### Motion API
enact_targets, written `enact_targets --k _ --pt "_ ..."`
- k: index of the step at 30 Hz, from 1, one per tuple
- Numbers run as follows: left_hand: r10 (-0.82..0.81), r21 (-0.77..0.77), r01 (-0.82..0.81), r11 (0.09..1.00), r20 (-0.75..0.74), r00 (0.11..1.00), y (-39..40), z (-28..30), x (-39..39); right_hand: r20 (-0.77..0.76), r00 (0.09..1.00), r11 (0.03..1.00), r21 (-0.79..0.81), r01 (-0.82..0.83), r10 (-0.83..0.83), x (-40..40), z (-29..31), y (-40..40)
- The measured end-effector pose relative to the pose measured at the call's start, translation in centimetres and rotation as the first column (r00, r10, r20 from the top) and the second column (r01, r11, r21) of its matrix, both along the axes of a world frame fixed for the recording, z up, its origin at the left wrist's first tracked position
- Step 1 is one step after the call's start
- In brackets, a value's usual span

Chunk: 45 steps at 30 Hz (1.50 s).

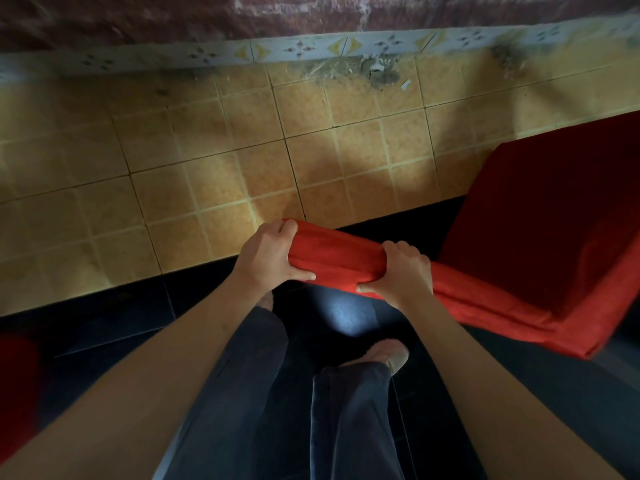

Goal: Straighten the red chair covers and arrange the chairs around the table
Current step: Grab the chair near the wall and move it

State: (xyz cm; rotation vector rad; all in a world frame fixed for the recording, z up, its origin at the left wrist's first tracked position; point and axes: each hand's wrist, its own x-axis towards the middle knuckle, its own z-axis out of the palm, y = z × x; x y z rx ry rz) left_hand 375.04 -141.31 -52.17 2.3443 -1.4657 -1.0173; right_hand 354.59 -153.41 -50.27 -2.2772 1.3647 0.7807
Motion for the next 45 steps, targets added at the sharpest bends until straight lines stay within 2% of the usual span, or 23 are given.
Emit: enact_targets --k 4,7,11,15,24,26,29,31,34,40,45 --pt "0.008 -0.005 -0.008 1.0 0.024 1.0 1.0 -0.2 -0.5 -0.071 0.997 0.999 -0.015 -0.038 0.036 -0.7 -0.4 0.4" --pt "-0.032 0.007 0.032 0.999 0.034 0.999 1.6 -0.5 -0.6 -0.059 0.995 0.996 -0.031 -0.086 0.084 -0.2 -0.6 -0.1" --pt "-0.026 0.022 0.027 0.999 -0.037 0.999 1.5 -1.0 0.5 -0.038 0.999 0.998 -0.048 -0.036 0.034 0.3 -0.8 -0.5" --pt "0.014 -0.03 -0.015 0.999 -0.055 0.998 1.0 -0.7 0.4 -0.06 0.995 0.99 -0.106 -0.089 0.083 -0.5 -0.3 -0.9" --pt "-0.035 -0.113 0.029 0.993 -0.049 0.998 -0.5 3.3 -0.2 -0.047 0.992 0.991 -0.067 -0.12 0.117 -1.6 3.0 -2.4" --pt "0.038 -0.15 -0.047 0.988 -0.061 0.997 -0.3 4.7 -0.7 -0.025 0.991 0.989 -0.052 -0.135 0.134 -1.9 4.5 -3.1" --pt "0.255 -0.24 -0.282 0.929 -0.138 0.957 0.5 6.7 -2.7 0.003 0.989 0.989 -0.014 -0.149 0.149 -2.6 6.8 -4.6" --pt "0.321 -0.206 -0.368 0.907 -0.227 0.92 0.8 7.8 -3.4 0.021 0.987 0.988 0.01 -0.157 0.156 -3.3 8.4 -5.5" --pt "0.257 -0.137 -0.309 0.941 -0.304 0.918 -0.4 9.1 -2.9 0.055 0.99 0.991 0.026 -0.131 0.129 -4.8 10.9 -6.4" --pt "0.133 -0.276 -0.223 0.935 -0.309 0.942 -2.7 13.7 -4.6 0.087 0.992 0.994 0.043 -0.096 0.092 -8.0 15.5 -7.4" --pt "0.066 -0.33 -0.16 0.93 -0.28 0.958 -3.9 18.3 -6.8 0.118 0.992 0.998 0.044 -0.054 0.049 -10.8 18.5 -7.7"
